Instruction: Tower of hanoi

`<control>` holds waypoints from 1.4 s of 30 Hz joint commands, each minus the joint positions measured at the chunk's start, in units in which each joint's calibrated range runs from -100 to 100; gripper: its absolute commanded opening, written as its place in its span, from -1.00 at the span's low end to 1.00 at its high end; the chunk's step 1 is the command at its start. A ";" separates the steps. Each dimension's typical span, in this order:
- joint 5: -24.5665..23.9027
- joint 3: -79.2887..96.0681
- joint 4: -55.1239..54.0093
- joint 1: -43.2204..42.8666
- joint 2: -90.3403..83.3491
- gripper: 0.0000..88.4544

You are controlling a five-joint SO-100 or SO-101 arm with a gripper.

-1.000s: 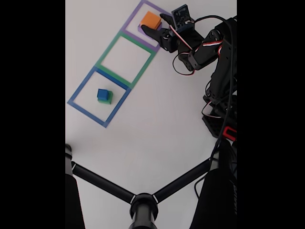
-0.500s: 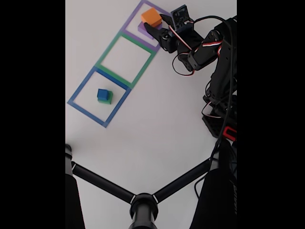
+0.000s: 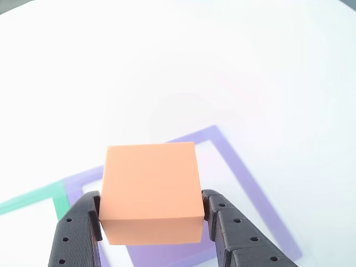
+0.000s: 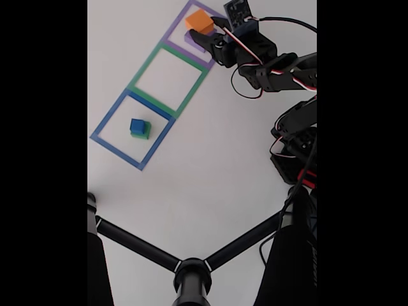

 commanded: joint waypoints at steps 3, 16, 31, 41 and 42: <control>0.20 -3.55 24.37 -0.96 -18.99 -0.72; 0.20 -43.09 84.37 -4.89 -29.24 -0.74; 0.20 -78.82 120.16 -11.79 -27.14 -0.74; 0.20 -82.18 123.39 -16.20 -26.26 -0.75; 0.20 -81.55 123.15 -16.49 -26.26 -0.75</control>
